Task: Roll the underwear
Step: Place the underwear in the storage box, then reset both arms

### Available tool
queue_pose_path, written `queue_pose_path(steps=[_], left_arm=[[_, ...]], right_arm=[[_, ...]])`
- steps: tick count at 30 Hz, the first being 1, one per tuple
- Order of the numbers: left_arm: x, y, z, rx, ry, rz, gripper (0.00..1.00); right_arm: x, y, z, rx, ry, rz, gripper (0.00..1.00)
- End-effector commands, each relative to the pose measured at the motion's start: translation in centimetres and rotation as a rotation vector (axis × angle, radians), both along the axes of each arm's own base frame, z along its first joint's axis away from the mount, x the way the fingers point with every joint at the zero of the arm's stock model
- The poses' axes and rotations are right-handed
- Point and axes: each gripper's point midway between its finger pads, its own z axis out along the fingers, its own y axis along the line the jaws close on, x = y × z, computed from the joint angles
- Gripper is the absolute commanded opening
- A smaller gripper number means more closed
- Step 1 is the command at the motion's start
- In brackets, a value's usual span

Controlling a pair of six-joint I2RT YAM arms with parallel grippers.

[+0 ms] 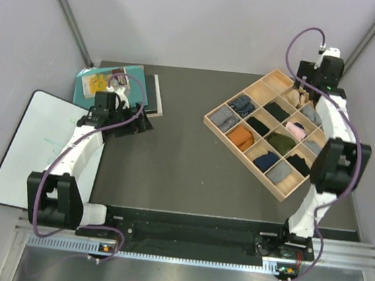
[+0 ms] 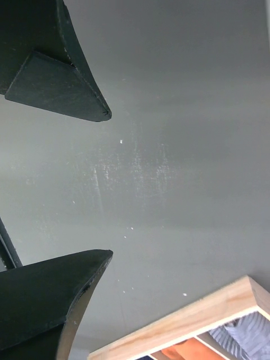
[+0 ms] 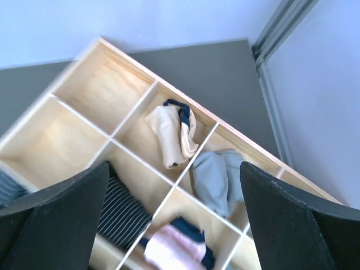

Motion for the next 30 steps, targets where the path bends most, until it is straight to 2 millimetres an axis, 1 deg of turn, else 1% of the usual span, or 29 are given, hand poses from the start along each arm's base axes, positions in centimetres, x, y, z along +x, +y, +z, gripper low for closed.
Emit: queue_pose_path(steps=[1,2,3,4,5,6,7,8,9,10,11,12,14,15,17,18,19,20,21,22,25,26,27,30], left_arm=[[1.0,-0.1,4.2,-0.016,-0.161,-0.006,0.99],[1.0,-0.1,4.7,-0.017,-0.183,-0.007,0.99],[0.8,-0.1,5.4,-0.019,-0.207,-0.007,0.99],[0.8,-0.2,5.8,-0.023,-0.225,-0.012,0.99],[0.6,-0.3,6.6,-0.024,-0.264,-0.016,0.99],[0.5,-0.4,7.0,-0.029,-0.288,-0.022,0.99],[0.4,-0.5,7.4,-0.033,-0.310,-0.029,0.99],[0.2,-0.6,8.0,-0.038,-0.343,-0.029,0.99],[0.1,-0.7,8.6,-0.049,-0.361,-0.031,0.99],[0.0,-0.7,8.9,-0.052,-0.372,-0.030,0.99],[-0.4,-0.8,9.5,-0.056,-0.398,-0.032,0.99],[-0.4,-0.8,10.1,-0.059,-0.419,-0.030,0.99],[-0.9,-0.8,11.0,-0.057,-0.455,-0.028,0.99],[-1.1,-0.8,11.2,-0.057,-0.464,-0.029,0.99],[-1.6,-0.7,11.7,-0.063,-0.483,-0.022,0.99],[-1.9,-0.8,11.9,-0.071,-0.490,-0.025,0.99],[-2.1,-0.9,12.1,-0.076,-0.497,-0.025,0.99],[-2.4,-0.9,12.5,-0.078,-0.512,-0.021,0.99],[-2.6,-0.9,12.7,-0.080,-0.523,-0.019,0.99],[-2.7,-0.8,12.9,-0.076,-0.530,-0.012,0.99],[-2.9,0.0,12.9,-0.056,-0.542,0.029,0.99],[-3.0,0.1,13.1,-0.053,-0.547,0.038,0.99],[-3.1,0.1,12.9,-0.050,-0.545,0.037,0.99],[-3.0,0.2,12.8,-0.058,-0.536,0.055,0.99]], right_arm=[[-5.0,3.4,12.1,0.020,-0.292,0.054,0.96],[-6.1,5.1,12.3,0.050,-0.298,0.076,0.96],[-7.5,5.8,10.5,0.054,-0.258,0.089,0.96],[-9.7,7.2,13.0,0.054,-0.305,0.118,0.96],[-11.1,8.0,12.2,0.059,-0.272,0.134,0.96],[-12.7,9.5,10.8,0.072,-0.233,0.166,0.96],[-14.0,10.2,10.5,0.100,-0.225,0.179,0.96],[-16.3,11.2,12.1,0.126,-0.265,0.217,0.96],[-17.8,12.0,9.5,0.151,-0.213,0.242,0.96],[-18.9,12.4,8.9,0.200,-0.208,0.242,0.96],[-20.9,13.3,10.0,0.243,-0.244,0.293,0.96],[-22.0,13.8,7.3,0.270,-0.196,0.305,0.96],[-23.8,14.1,6.1,0.302,-0.186,0.322,0.96],[-25.1,14.0,5.1,0.302,-0.180,0.318,0.96],[-26.3,13.2,3.8,0.281,-0.157,0.292,0.96],[-27.3,13.0,3.5,0.278,-0.163,0.286,0.96],[-27.7,12.8,3.2,0.284,-0.167,0.270,0.96],[-28.1,12.5,2.5,0.294,-0.170,0.249,0.97],[-28.3,12.7,2.7,0.304,-0.191,0.259,0.98],[-28.7,12.9,3.3,0.316,-0.224,0.272,0.99],[-29.0,12.8,3.8,0.317,-0.230,0.266,0.99],[-29.3,12.7,3.6,0.317,-0.214,0.260,0.99],[-29.3,12.8,4.1,0.317,-0.222,0.265,0.99],[-29.4,12.7,4.2,0.315,-0.232,0.264,0.99]])
